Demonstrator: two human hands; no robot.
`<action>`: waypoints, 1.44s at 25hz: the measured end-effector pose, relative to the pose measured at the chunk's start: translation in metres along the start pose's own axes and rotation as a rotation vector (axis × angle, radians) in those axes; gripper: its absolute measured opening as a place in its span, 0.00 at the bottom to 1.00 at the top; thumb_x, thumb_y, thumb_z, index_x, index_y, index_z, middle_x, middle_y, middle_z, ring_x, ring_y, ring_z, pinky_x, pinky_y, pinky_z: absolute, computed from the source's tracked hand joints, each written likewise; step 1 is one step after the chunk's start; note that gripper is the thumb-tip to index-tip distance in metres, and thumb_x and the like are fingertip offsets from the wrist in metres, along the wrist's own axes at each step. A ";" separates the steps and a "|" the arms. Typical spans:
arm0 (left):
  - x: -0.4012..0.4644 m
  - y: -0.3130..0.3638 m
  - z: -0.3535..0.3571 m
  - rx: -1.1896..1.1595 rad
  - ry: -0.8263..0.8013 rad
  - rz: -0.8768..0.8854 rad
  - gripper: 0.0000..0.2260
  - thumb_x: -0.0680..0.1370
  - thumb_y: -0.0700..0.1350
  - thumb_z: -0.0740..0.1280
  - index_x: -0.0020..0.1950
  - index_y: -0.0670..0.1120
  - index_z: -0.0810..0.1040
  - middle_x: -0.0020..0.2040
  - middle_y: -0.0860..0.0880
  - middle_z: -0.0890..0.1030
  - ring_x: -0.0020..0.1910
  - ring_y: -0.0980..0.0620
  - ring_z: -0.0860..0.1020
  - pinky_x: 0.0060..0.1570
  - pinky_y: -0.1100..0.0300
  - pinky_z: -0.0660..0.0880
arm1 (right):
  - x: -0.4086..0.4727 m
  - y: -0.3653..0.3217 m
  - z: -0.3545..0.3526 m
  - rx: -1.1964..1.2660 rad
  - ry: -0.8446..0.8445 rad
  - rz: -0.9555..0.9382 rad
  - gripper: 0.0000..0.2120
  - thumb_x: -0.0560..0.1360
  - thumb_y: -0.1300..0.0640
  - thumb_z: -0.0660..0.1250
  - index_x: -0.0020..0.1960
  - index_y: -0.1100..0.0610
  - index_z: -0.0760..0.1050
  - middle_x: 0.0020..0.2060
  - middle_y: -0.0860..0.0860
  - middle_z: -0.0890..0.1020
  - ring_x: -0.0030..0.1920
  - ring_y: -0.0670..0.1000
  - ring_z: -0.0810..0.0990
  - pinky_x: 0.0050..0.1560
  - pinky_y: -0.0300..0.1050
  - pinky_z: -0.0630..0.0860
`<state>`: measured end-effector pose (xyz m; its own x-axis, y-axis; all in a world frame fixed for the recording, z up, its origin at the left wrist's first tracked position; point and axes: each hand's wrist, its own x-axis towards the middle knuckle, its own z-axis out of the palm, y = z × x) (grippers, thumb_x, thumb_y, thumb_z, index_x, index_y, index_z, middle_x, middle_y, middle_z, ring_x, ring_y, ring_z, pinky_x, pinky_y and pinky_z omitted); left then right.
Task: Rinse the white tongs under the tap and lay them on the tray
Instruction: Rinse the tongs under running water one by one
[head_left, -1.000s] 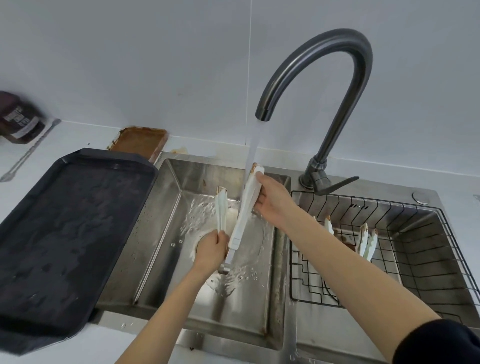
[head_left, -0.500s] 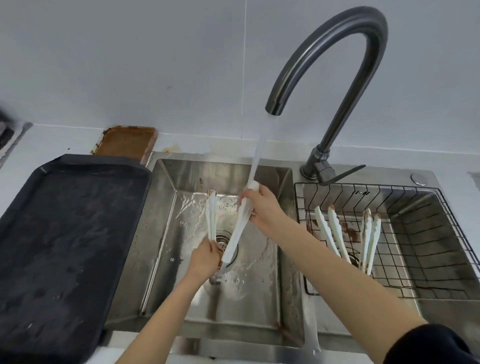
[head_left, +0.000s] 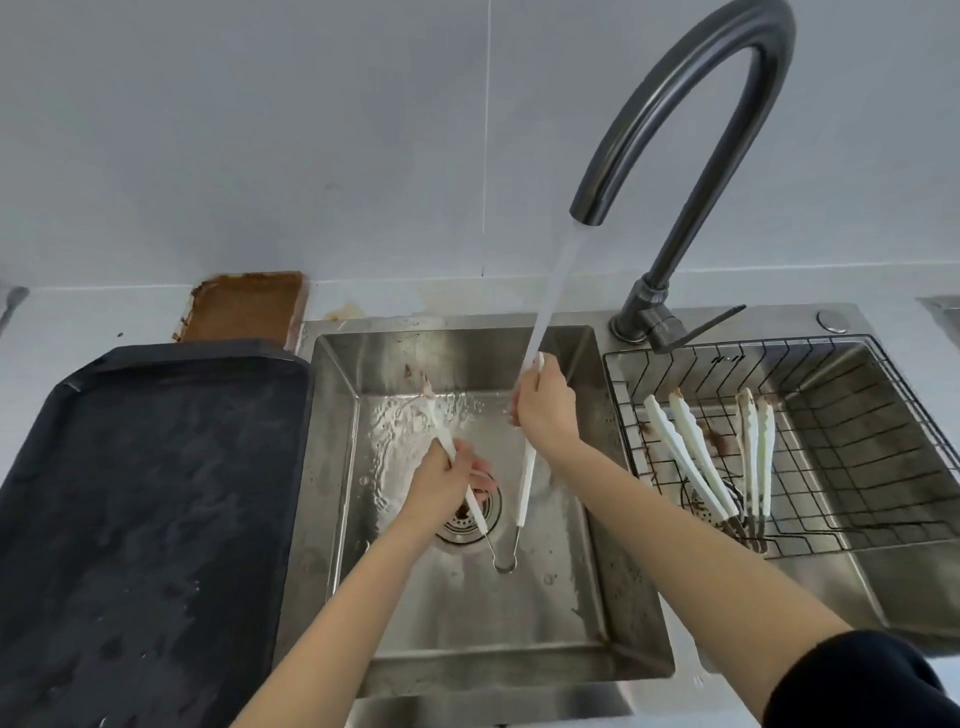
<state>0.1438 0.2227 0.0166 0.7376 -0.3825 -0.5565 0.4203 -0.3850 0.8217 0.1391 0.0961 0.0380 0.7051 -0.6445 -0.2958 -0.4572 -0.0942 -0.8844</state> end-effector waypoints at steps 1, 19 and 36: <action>0.002 0.006 0.000 -0.029 -0.007 0.005 0.08 0.81 0.43 0.54 0.42 0.48 0.66 0.37 0.47 0.77 0.32 0.51 0.78 0.40 0.56 0.77 | -0.001 0.000 0.000 0.017 0.020 0.014 0.09 0.81 0.57 0.48 0.55 0.55 0.66 0.30 0.50 0.72 0.29 0.48 0.72 0.36 0.46 0.78; 0.015 0.037 0.015 -0.014 -0.088 0.093 0.16 0.81 0.53 0.50 0.61 0.45 0.65 0.46 0.52 0.75 0.37 0.56 0.77 0.36 0.66 0.76 | 0.020 0.018 -0.024 0.124 0.141 0.096 0.09 0.81 0.57 0.51 0.53 0.57 0.69 0.32 0.51 0.73 0.30 0.48 0.72 0.34 0.42 0.74; 0.029 0.072 0.046 0.133 0.018 0.292 0.14 0.79 0.56 0.56 0.51 0.45 0.68 0.36 0.53 0.70 0.33 0.58 0.70 0.31 0.72 0.69 | 0.021 0.040 -0.034 0.312 0.085 0.332 0.06 0.81 0.60 0.52 0.53 0.58 0.67 0.32 0.55 0.74 0.32 0.51 0.78 0.41 0.49 0.79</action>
<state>0.1710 0.1459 0.0539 0.8267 -0.4782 -0.2964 0.1179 -0.3680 0.9223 0.1168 0.0525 0.0084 0.4953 -0.6622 -0.5622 -0.4568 0.3520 -0.8170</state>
